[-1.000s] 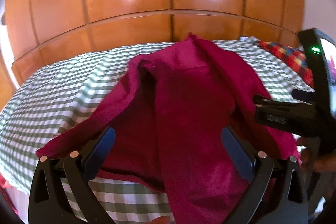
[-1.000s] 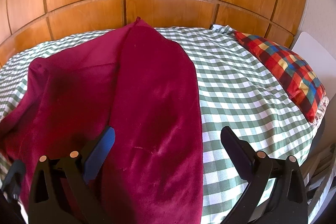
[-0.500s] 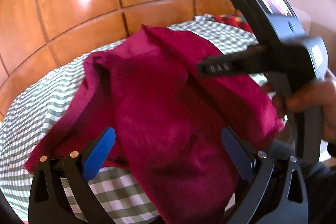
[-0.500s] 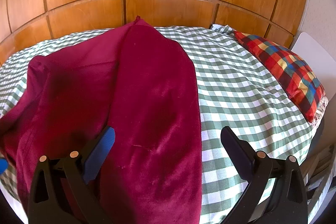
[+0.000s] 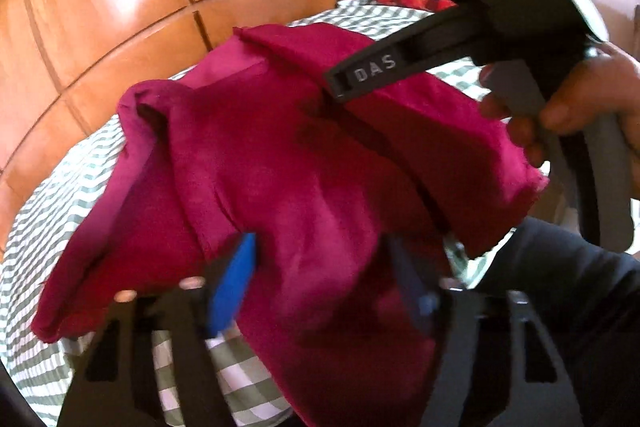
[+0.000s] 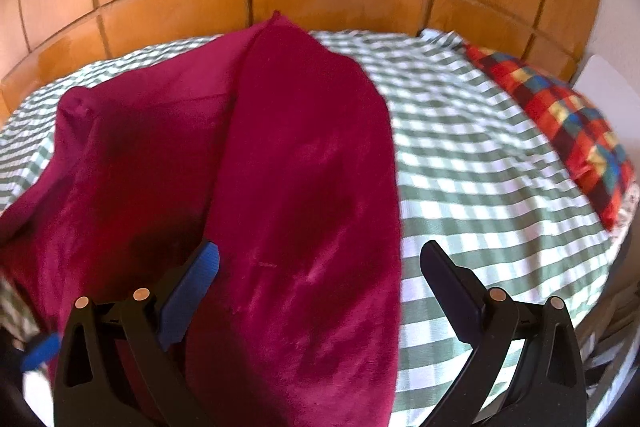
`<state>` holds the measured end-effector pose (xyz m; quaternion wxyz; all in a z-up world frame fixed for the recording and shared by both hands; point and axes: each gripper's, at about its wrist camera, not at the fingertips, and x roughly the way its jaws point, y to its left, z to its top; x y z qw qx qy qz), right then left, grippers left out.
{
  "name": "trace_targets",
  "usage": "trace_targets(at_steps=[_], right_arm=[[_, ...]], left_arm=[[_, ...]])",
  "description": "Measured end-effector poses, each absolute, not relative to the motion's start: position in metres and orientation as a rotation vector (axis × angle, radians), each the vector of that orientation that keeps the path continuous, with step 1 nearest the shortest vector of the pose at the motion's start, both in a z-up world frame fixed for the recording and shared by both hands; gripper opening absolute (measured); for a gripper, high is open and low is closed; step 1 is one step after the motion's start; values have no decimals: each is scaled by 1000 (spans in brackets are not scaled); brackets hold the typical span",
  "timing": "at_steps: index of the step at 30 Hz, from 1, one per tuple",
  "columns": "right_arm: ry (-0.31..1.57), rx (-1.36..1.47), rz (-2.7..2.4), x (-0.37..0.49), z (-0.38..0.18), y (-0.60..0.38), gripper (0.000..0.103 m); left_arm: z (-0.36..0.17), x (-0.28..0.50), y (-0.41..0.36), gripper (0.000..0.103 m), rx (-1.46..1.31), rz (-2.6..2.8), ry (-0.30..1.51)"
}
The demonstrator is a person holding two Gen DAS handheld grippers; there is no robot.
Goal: Fold small clothes
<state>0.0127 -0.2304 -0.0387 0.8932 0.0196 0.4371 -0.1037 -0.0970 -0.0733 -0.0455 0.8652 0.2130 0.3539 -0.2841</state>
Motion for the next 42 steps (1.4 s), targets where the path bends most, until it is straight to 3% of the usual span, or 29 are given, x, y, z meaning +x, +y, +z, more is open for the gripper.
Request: trace_targets(at_steps=[2,3,5,12,15,17,20,22,29,33,34,35,37,42], right_arm=[[925,81,-164,13,-41,-237,100],[933,112,-139,12,-42,-243,100],[943,171,-97,9,-43,-255,100],[994,256,29,-1,-51,-273,82],[1023,167,37,-3,-58,-259,67],[1021,113,65,-5,-57,-253,50],[1023,65,98,-7,-52,-248,33],[1027,39,110,-6,-49,-248,28],[1046,1,119,-6,-48,-252,28],[1060,3,122,-4,-49,-252,28],[1061,-2,123,-5,-50,-252,28],[1064,-13,125,-5,-49,-251,28],[1067,-28,132,-5,-48,-250,23],[1047,-25,150,-1,-28,-264,19]], left_arm=[[-41,-97,-71,19,428,-621,749],[-35,-94,-66,11,396,-628,760],[-22,-84,-50,6,271,-675,794],[21,-42,19,5,-85,-667,767],[37,-16,57,4,-225,-595,724],[47,-3,81,4,-292,-552,693],[67,32,115,1,-330,-444,639],[81,61,136,1,-323,-335,618],[82,182,215,1,-178,208,649],[55,224,248,2,-233,382,762],[52,223,252,12,-245,383,756],[50,218,254,35,-251,372,747],[47,202,245,57,-243,340,716],[25,156,195,58,-123,171,768]])
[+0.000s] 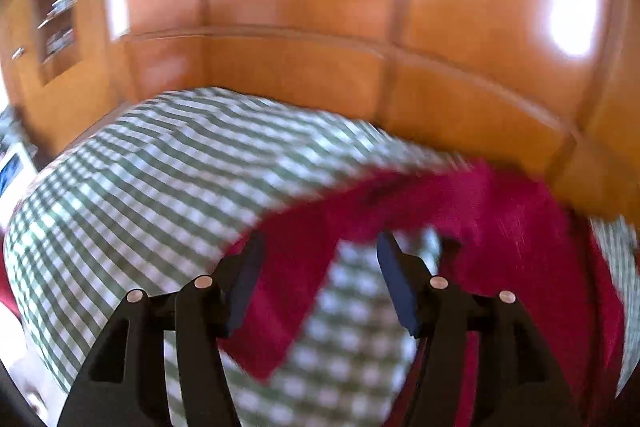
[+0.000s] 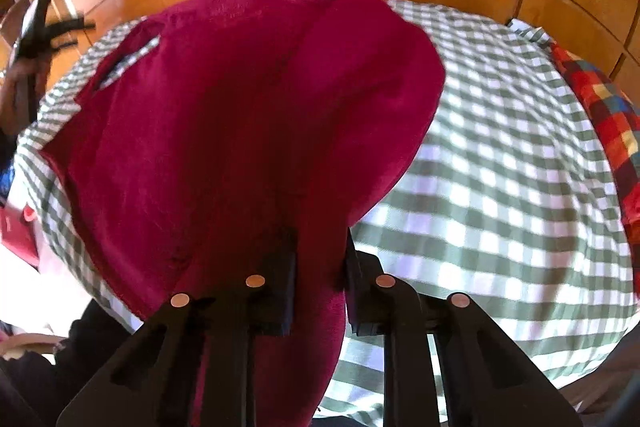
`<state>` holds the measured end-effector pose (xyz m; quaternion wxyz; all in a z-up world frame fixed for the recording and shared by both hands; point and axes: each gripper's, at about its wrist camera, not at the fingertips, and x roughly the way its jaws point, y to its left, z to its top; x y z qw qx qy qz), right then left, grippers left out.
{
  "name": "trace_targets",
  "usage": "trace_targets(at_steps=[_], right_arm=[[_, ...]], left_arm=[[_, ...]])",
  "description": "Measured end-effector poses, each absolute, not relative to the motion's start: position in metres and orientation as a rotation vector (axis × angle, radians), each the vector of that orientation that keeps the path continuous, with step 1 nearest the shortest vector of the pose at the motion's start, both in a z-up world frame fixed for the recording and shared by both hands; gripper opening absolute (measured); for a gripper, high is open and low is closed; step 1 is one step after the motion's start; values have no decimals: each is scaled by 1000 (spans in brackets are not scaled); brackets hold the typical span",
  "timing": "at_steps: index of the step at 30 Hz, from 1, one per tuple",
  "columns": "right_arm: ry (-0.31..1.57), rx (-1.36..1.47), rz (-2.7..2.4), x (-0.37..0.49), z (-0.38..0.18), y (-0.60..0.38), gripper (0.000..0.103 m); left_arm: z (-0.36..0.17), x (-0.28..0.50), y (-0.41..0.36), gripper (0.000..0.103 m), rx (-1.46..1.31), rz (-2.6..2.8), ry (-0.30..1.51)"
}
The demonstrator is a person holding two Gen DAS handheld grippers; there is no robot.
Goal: Fold small clothes
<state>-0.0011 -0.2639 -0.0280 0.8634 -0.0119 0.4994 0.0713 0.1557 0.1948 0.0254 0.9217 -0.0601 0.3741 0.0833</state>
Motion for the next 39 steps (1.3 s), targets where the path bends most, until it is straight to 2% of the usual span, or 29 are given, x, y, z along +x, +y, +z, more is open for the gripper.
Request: trace_targets(at_steps=[1,2,8,12,13,14,16,22,23,24,25,27,28,33,35,37,39], right_arm=[[1038,-20,143,0,-23,-270,15],[1027,-20,126,0,-19,-276,6],[988,-48,-142,19,-7,-347,6],[1014,84,-139,33,-5,-376,6],[1021,103,-98,32,-4,-373,12],[1030,98,-60,30,-5,-365,32],[1069,80,17,21,-10,-343,55],[1229,189,278,-37,-38,-291,55],[1242,187,291,-45,-42,-284,55],[1255,166,284,-52,-48,-275,50],[1262,134,262,-55,-52,-268,27],[1264,92,229,-57,-55,-258,15],[1250,78,229,-58,-49,-256,10],[1085,-79,130,-42,8,-276,8],[1001,-144,8,-22,30,-302,8],[939,-195,-122,-1,43,-330,8],[895,-256,-262,31,48,-361,8]], left_arm=[[19,147,185,59,-96,141,781],[10,134,175,59,-70,97,800],[-24,78,140,64,-61,-44,901],[-41,53,134,68,-65,-65,937],[-42,49,133,70,-66,-64,939],[-45,46,132,70,-58,-56,940],[-50,43,132,70,-35,-36,953],[-53,45,130,70,-28,-24,948],[-55,45,130,70,-30,-20,947],[-55,45,130,70,-33,-17,946],[-56,45,130,70,-35,-13,945],[-56,44,127,69,-30,-2,942],[-55,44,126,64,-21,-4,941],[-50,38,120,49,43,-22,924],[-51,38,120,39,37,-25,928],[-51,40,122,34,25,-27,931],[-51,43,124,34,11,-27,936]])
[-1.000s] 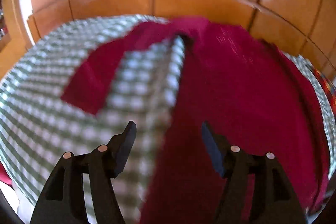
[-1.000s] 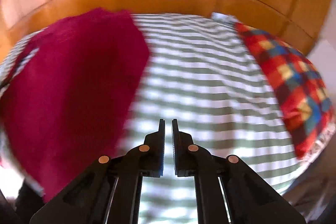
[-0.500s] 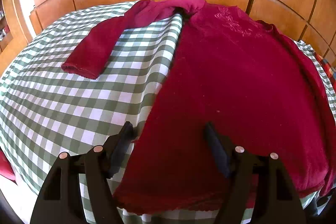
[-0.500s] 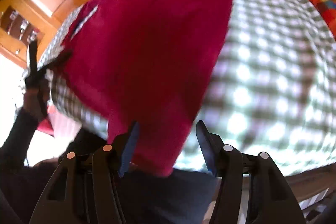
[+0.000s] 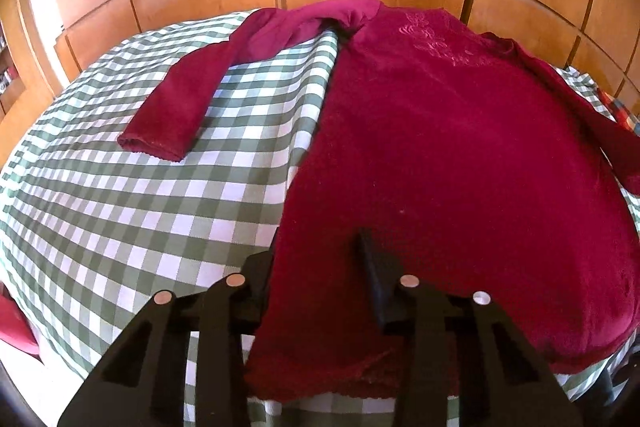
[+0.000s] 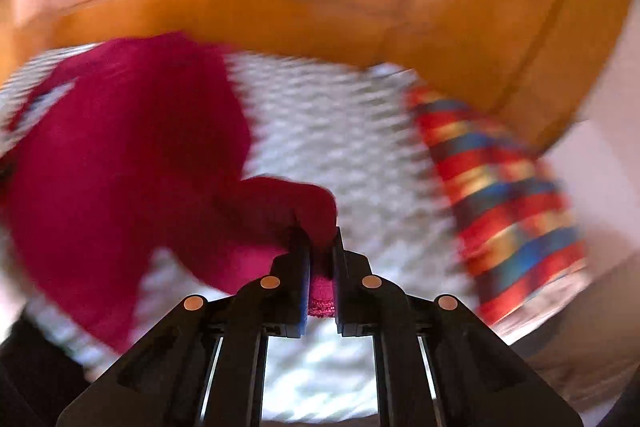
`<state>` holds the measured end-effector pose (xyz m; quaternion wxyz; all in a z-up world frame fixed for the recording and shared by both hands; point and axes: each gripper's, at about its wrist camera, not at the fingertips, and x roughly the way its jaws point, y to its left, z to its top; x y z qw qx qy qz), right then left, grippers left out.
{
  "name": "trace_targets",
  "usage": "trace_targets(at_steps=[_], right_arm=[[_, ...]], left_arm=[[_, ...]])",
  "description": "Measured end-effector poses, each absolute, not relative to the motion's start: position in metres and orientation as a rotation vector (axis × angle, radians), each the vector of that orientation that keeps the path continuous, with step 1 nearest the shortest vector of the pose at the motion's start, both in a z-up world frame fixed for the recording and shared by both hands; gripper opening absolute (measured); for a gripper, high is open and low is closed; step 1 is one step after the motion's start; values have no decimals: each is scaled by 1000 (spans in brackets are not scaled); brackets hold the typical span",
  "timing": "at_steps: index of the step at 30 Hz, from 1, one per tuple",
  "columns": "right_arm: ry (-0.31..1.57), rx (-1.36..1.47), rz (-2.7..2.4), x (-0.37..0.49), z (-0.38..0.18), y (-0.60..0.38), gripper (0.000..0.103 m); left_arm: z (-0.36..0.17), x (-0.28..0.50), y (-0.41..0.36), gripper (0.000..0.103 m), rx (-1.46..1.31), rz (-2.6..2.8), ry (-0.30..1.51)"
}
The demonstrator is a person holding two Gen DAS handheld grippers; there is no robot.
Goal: Fold small clothes
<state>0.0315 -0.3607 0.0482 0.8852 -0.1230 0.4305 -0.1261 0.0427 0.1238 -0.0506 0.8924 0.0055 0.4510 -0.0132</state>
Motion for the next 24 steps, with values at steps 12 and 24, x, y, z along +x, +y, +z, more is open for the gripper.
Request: trace_targets(at_steps=[12,24], right_arm=[[935,35,-454,131,7,-449,78],[1128,294,191,9,-53,-299,75]], left_arm=[[-38,27,155,65,-34,58,887],[-59,26,156,43,-144,-19,945]])
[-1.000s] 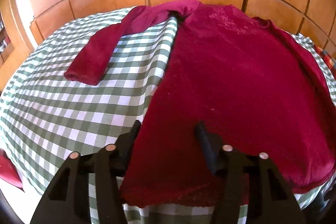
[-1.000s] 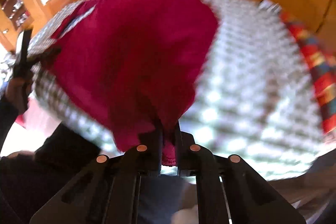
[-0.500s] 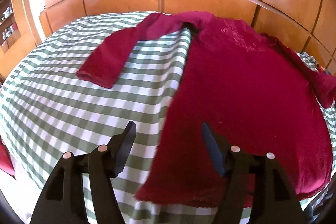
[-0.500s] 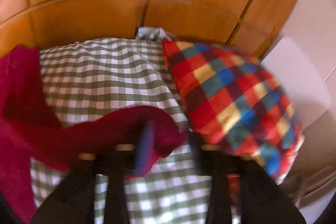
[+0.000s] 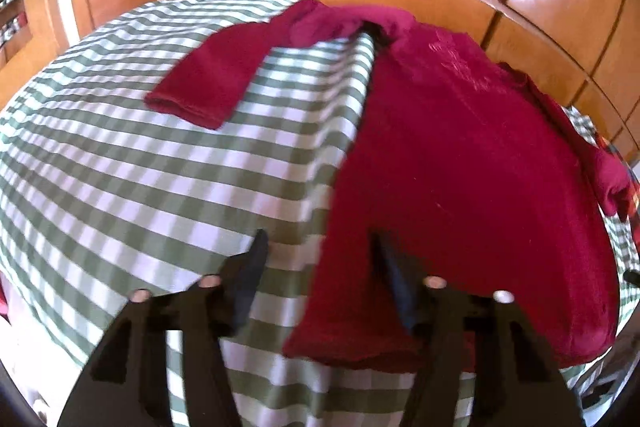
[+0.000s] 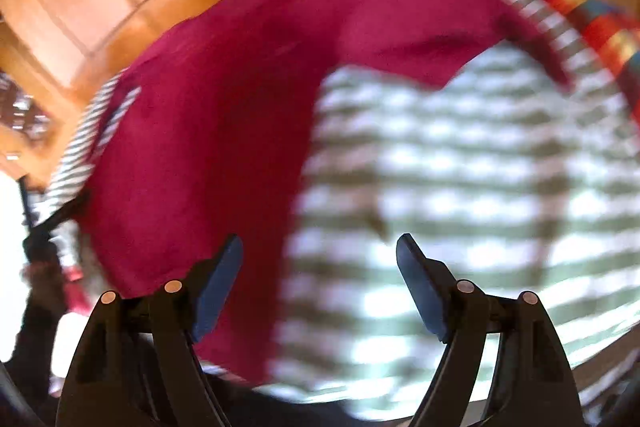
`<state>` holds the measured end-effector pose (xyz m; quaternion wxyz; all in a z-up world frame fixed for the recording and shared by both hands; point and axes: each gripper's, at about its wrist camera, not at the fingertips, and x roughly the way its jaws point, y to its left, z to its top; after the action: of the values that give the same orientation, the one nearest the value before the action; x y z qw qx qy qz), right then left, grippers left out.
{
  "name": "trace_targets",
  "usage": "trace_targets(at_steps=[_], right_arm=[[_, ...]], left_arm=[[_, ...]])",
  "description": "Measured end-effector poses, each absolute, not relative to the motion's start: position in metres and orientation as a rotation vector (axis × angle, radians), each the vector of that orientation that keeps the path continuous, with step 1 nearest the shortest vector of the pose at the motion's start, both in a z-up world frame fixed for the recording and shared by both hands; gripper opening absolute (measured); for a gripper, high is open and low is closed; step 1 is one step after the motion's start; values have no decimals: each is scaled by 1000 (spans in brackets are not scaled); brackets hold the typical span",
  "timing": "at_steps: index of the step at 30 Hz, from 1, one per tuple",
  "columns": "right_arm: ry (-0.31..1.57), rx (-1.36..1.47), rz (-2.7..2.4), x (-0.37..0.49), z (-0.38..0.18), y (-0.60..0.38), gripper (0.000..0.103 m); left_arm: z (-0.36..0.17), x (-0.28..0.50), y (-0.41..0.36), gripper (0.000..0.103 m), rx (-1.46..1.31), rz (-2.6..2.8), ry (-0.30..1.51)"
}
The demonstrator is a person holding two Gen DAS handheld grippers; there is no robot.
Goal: Fold small clothes
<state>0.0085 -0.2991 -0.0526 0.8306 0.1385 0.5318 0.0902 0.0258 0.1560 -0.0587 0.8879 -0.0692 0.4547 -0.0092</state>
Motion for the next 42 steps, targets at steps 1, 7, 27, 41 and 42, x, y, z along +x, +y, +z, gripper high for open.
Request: trace_targets(at_steps=[1,7,27,41,42], right_arm=[[1137,293,216,8,-58,-289,62],[1135,97,273,8,-51,-237,9],[1246,154,141,-45,-55,-311,25],[886,299,-390,45,-11,-457,64],[877,152,-422,54,-10,-452,64]], left_arm=[[-59,26,153,30,-142,-23,948],[-25,15,154,9,-221,-107,912],[-51,-76,150,29,-335,-168,1089],[-19,4,71,46,-182,-219,943],[-19,8,60,47,-166,-239,942]])
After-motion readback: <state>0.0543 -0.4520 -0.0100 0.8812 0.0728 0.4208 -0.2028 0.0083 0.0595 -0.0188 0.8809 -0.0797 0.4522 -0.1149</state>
